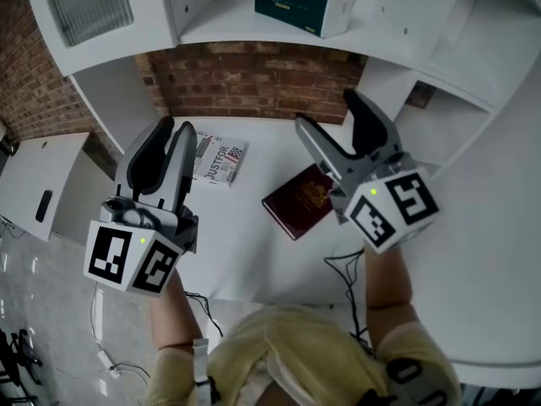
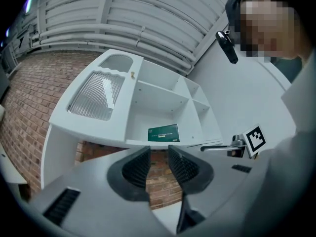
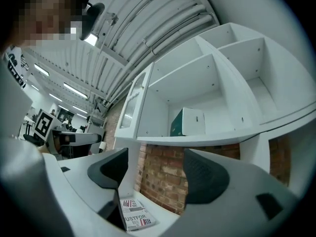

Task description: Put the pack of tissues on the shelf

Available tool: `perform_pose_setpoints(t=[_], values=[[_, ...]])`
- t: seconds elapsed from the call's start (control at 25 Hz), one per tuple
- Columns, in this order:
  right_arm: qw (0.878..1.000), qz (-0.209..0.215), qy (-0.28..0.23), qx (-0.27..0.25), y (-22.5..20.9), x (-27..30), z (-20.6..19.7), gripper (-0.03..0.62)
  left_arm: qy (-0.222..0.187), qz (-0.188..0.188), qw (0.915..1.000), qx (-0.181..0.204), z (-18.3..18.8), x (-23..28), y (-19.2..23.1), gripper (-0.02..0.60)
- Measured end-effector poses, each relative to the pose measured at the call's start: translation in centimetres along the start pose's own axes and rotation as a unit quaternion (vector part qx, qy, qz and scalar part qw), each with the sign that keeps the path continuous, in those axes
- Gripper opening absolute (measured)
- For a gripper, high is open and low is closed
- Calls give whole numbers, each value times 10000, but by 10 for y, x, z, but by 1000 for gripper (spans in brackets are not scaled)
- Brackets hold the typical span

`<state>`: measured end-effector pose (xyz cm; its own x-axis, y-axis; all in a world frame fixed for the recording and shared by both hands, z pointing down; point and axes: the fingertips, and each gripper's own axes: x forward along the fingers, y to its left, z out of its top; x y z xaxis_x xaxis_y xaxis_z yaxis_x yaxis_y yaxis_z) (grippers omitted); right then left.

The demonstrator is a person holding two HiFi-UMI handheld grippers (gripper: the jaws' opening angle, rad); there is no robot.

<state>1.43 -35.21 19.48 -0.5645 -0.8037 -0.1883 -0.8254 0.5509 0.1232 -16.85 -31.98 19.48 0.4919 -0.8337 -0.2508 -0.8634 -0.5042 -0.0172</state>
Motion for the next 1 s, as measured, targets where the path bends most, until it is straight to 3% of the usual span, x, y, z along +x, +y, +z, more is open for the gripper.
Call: perform_pose_setpoints(t=[0.44,1.0], values=[[9993,-116,141,318,4,-14,-34,267,287,44,9993,-247,-31,-11,-5,115],[9979,-359,219,496,8,-25,-60,78,456,27,9983,-360,-51,-16,-17,115]])
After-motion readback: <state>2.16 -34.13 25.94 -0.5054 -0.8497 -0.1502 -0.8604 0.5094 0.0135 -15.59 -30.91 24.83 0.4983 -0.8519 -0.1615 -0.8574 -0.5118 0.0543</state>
